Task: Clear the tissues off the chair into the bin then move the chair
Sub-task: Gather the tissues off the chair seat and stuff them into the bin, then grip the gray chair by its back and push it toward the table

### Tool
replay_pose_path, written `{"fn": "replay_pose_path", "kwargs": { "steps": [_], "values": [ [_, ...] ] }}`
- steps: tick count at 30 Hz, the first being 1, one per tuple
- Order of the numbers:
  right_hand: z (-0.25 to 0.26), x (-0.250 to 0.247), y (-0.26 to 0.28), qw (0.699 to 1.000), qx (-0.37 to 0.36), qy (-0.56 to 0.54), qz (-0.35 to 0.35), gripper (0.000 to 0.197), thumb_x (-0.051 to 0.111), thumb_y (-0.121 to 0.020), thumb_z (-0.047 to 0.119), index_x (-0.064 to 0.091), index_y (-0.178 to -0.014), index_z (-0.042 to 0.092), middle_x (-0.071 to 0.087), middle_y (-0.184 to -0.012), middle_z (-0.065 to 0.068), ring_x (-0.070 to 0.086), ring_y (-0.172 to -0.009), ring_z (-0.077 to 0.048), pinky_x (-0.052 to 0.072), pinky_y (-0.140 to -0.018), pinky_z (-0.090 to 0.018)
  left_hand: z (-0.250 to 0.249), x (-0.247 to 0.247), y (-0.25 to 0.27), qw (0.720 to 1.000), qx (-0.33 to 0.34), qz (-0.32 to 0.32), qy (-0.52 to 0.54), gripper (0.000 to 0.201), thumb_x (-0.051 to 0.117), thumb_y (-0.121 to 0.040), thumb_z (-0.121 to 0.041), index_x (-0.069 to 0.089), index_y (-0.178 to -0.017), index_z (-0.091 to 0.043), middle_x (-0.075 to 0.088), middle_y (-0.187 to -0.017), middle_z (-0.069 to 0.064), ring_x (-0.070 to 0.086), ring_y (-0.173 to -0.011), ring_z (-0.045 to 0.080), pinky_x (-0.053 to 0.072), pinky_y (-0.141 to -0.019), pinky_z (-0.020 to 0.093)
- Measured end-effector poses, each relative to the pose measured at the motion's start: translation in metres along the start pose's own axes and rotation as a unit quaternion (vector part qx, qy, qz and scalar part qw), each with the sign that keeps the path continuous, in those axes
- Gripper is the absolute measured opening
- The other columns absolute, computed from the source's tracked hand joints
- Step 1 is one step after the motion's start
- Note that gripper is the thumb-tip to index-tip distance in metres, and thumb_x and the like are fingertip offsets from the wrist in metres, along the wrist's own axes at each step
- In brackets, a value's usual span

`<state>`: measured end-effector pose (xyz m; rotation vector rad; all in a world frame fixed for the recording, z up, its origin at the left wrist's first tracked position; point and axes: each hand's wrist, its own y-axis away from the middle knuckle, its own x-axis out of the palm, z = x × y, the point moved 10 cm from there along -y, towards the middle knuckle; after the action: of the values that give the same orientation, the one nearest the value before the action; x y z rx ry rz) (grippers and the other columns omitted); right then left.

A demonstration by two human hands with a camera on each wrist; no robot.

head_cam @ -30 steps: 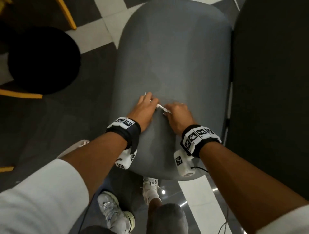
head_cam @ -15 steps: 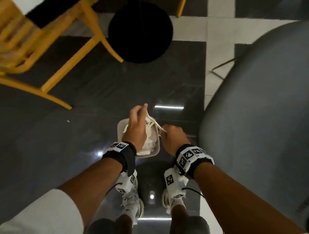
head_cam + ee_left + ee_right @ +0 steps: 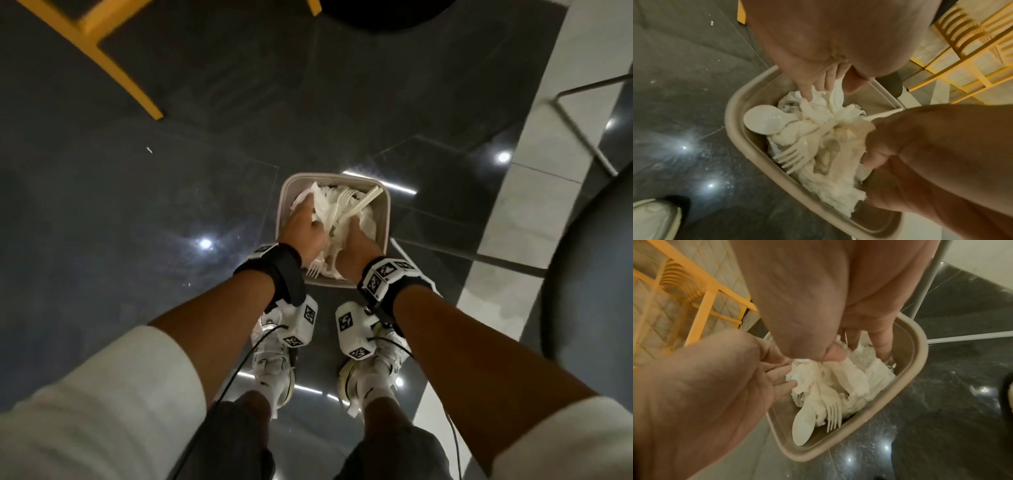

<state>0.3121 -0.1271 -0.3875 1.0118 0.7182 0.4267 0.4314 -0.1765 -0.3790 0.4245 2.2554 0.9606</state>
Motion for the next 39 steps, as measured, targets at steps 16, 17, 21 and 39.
{"fn": "replay_pose_path", "kwargs": {
  "steps": [16,17,21,39],
  "values": [
    [-0.021,-0.088,0.196,0.998,-0.051,-0.021,-0.024,0.026,0.046,-0.099,0.023,0.068,-0.111,0.015,0.069,-0.113,-0.012,0.066,-0.106,-0.028,0.052,-0.097,-0.042,-0.067,-0.074,0.139,0.986,0.019,0.081,-0.143,0.042,0.047,-0.095,-0.012,0.053,-0.136,-0.02,0.063,-0.134,0.008,0.06,-0.12,0.03,0.05,-0.098,0.038],
    [-0.036,-0.088,0.223,0.998,-0.046,-0.043,-0.016,0.024,0.048,-0.098,0.024,0.07,-0.104,0.022,0.071,-0.107,-0.01,0.067,-0.1,-0.026,0.052,-0.096,-0.042,-0.068,-0.082,0.159,0.98,0.019,0.096,-0.171,0.039,0.046,-0.097,-0.011,0.055,-0.135,-0.015,0.06,-0.137,0.008,0.058,-0.124,0.031,0.047,-0.101,0.036],
    [-0.096,-0.089,0.343,0.996,-0.01,-0.087,-0.023,0.022,0.057,-0.092,0.024,0.068,-0.085,0.041,0.068,-0.094,0.002,0.063,-0.086,-0.015,0.05,-0.09,-0.032,-0.056,-0.12,0.255,0.959,-0.014,0.127,-0.252,0.038,0.043,-0.101,-0.011,0.055,-0.136,-0.003,0.055,-0.144,0.013,0.054,-0.129,0.028,0.039,-0.099,0.025],
    [-0.216,0.17,0.649,0.913,0.253,-0.322,0.0,0.027,0.042,-0.102,0.004,0.068,-0.109,0.005,0.068,-0.091,-0.012,0.061,-0.069,-0.017,0.044,-0.047,-0.009,0.063,-0.25,0.414,0.964,-0.083,0.147,-0.206,0.021,0.062,-0.095,-0.008,0.065,-0.115,-0.005,0.071,-0.097,0.014,0.065,-0.078,0.023,0.052,-0.073,0.032]
  ]
}}
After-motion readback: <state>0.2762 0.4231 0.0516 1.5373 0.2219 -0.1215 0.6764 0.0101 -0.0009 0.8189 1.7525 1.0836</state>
